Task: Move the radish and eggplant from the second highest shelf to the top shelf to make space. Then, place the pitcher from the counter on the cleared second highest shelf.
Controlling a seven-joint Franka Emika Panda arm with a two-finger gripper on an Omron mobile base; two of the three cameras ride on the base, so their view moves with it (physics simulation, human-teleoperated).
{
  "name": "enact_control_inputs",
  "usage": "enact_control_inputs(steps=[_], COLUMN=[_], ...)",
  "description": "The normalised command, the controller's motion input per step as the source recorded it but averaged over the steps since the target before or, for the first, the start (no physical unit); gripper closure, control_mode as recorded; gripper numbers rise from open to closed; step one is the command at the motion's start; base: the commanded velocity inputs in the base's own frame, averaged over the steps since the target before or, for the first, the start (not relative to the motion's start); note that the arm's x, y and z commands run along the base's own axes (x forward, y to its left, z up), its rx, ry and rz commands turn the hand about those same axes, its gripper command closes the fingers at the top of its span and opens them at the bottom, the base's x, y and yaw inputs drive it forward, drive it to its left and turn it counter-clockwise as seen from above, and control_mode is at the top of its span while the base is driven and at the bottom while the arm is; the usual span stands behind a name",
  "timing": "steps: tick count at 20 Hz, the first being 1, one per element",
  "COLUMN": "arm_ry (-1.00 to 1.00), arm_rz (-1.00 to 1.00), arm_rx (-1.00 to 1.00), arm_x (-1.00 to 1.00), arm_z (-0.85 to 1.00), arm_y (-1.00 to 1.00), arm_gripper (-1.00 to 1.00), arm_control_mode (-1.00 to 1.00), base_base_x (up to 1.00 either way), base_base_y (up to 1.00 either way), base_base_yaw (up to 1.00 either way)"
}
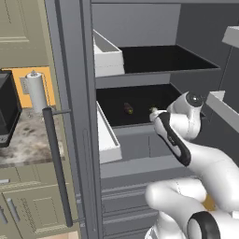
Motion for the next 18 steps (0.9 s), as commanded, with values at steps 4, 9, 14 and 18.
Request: enact_control_inputs(steps=[4,9,14,18], arm_ry=[0.09,0.01,0.0,0.0], arm_rz=[0.0,0.0,0.0,0.0], arm_rx=[0.0,0.0,0.0,0.0], arm_x=[0.54,0.46,0.39,0.35], arm_z=[0.0,-0.05,-0.15,-0.21], arm_y=[-0.06,-0.09,-0.09,-0.05], arm_gripper=[-1.0,-1.0,-1.0,-1.0], arm_control_mode=[-1.0,-1.0,-1.0,-1.0], base_base_x=[0.0,0.0,0.0,0.0], base_base_y=[0.0,0.0,0.0,0.0], base_base_yaw=[0.0,0.0,0.0,0.0])
